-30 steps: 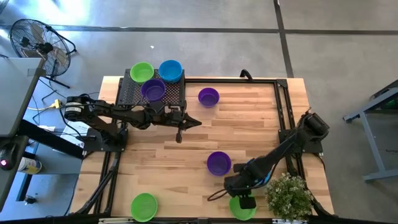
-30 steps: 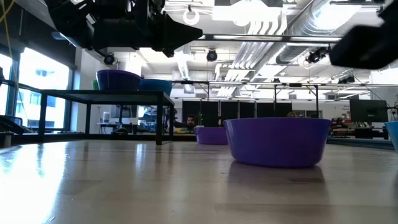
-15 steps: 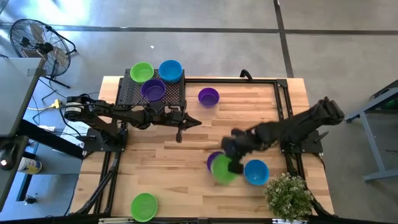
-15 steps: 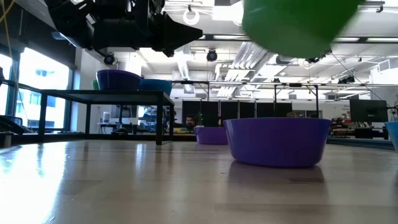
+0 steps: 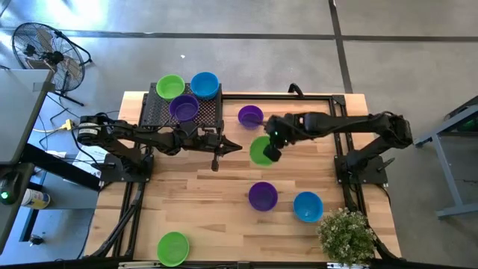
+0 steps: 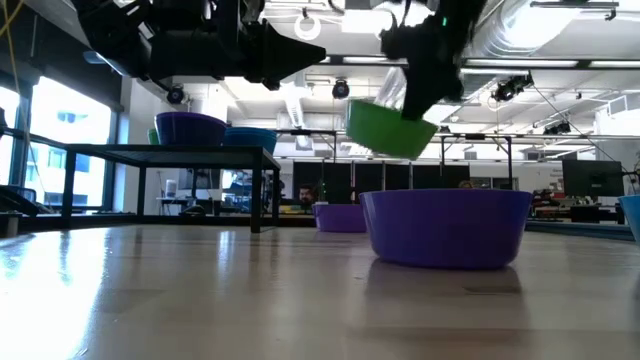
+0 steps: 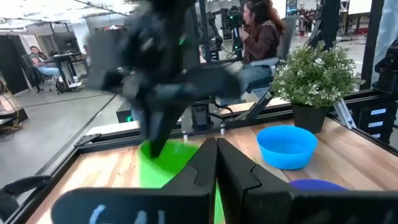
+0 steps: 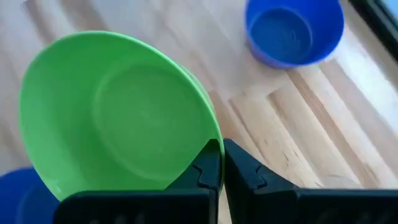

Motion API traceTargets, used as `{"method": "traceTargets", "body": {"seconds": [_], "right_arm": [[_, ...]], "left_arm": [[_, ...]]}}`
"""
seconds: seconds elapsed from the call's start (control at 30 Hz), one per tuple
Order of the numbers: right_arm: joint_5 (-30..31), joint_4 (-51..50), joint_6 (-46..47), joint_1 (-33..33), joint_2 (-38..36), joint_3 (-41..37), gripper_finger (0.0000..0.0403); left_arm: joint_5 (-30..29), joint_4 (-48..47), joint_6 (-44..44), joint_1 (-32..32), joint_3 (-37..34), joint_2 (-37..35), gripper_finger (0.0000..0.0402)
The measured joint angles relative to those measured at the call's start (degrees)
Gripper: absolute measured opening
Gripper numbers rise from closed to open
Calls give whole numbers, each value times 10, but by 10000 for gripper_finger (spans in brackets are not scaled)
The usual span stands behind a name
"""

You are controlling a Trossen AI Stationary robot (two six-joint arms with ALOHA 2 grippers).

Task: Pick & Place Mini bowls
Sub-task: Stack the green bowl on top of the green bowl on the shelf

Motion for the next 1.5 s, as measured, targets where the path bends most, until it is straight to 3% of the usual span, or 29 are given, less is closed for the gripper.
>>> {"method": "traceTargets", "body": {"seconds": [0.13, 0.3, 1.0, 1.2, 1.33, 1.5], "right_arm": [[-41, 102, 14, -55, 1, -86, 2], [-70, 240, 97, -95, 2, -167, 3], [-71, 362, 147, -39, 99, -174, 28], [-71, 376, 139, -30, 99, -180, 47], [-63, 378, 78, -19, 85, -180, 53], [-2, 398, -26, 11, 9, -210, 12]], "left_arm": [[0, 0, 0, 0, 0, 0, 1], [0, 0, 2, 0, 0, 0, 1], [2, -5, 17, 0, 0, 0, 1], [1, -18, 21, 0, 0, 0, 1], [1, -31, 21, 0, 0, 0, 1], [-1, -78, 4, -5, 14, 0, 1]]}}
